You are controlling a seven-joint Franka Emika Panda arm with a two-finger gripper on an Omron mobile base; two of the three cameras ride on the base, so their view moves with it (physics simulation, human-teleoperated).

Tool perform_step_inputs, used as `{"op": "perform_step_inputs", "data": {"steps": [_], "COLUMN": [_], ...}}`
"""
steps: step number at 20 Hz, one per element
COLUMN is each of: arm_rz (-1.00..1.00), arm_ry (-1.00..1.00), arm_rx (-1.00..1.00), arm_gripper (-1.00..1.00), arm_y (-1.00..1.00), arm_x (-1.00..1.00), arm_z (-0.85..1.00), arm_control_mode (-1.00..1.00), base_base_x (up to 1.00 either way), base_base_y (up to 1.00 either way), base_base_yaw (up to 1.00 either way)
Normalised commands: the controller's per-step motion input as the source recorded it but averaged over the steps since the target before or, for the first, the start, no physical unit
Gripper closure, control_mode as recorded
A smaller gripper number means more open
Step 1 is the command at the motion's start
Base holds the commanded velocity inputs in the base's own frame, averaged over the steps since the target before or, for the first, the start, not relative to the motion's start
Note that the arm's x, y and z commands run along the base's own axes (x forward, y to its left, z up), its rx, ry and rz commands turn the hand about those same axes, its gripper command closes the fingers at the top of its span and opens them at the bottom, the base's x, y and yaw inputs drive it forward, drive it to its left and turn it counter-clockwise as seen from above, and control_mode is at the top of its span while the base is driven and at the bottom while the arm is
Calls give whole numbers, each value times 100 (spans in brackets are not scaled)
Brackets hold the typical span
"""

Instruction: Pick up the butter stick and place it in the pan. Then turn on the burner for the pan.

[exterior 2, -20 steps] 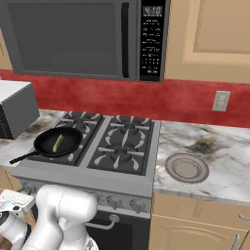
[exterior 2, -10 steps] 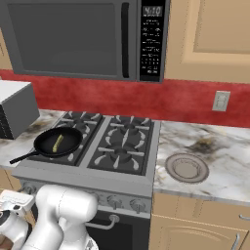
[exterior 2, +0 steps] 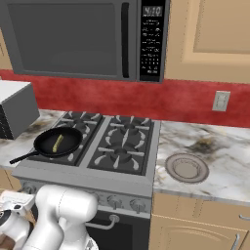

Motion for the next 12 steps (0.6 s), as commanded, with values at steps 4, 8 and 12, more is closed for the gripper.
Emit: {"op": "perform_step_inputs", "data": {"steps": [4, 8, 12], "arm_rz": [5, 3, 1], "arm_ry": [0, 0, 0], "arm_rx": [-7, -11, -12], "arm_gripper": [100, 100, 100], "arm_y": [-3, -2, 0], "arm_x": [0, 0, 0], "arm_z": [0, 0, 0], "arm_control_mode": [-100, -100, -100], "base_base_x": [0, 0, 0], "base_base_y": [0, 0, 0], "base_base_yaw": [0, 0, 0]}}
